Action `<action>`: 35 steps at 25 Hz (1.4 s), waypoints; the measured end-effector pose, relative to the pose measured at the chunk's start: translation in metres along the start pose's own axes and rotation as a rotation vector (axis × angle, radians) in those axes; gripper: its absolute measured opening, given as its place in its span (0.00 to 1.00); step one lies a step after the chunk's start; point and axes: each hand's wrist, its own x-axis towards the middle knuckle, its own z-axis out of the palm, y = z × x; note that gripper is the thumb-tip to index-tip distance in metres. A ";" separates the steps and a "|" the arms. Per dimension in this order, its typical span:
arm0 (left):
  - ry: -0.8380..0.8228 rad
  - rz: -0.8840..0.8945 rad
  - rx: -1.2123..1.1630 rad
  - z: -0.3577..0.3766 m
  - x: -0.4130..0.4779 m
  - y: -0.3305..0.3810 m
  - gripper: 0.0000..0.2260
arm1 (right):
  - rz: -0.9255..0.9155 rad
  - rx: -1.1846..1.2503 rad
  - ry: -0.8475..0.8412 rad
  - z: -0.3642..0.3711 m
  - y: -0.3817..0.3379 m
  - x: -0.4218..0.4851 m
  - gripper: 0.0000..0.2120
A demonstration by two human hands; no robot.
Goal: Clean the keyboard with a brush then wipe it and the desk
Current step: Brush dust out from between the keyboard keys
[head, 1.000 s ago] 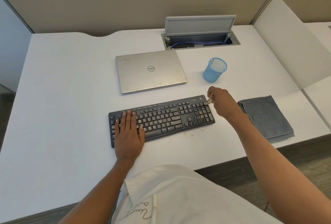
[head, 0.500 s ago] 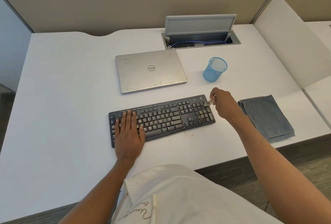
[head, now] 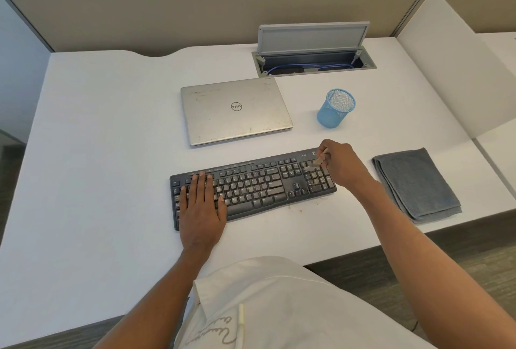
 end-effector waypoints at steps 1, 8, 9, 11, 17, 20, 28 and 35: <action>0.001 0.001 0.001 0.000 0.000 0.000 0.27 | 0.039 -0.038 0.006 -0.004 0.001 -0.001 0.15; 0.012 0.005 0.004 0.000 0.000 0.001 0.27 | 0.064 0.159 0.035 0.004 -0.005 -0.003 0.12; 0.011 0.005 0.004 0.000 0.000 0.000 0.27 | 0.045 0.159 0.021 0.008 -0.008 -0.003 0.13; 0.010 0.003 0.004 0.000 0.000 0.000 0.28 | 0.025 0.158 -0.009 0.009 -0.009 -0.005 0.14; 0.006 0.003 0.012 0.000 0.000 0.001 0.27 | 0.136 -0.024 0.057 -0.005 0.007 -0.004 0.14; 0.012 -0.001 0.008 0.000 0.000 0.001 0.27 | 0.093 0.151 0.176 0.000 -0.001 -0.009 0.08; 0.010 -0.002 0.005 -0.001 0.000 0.001 0.27 | 0.106 0.176 0.128 0.021 -0.003 -0.015 0.07; 0.004 -0.007 0.011 -0.001 0.000 0.001 0.28 | 0.098 0.207 0.180 0.017 -0.009 -0.012 0.08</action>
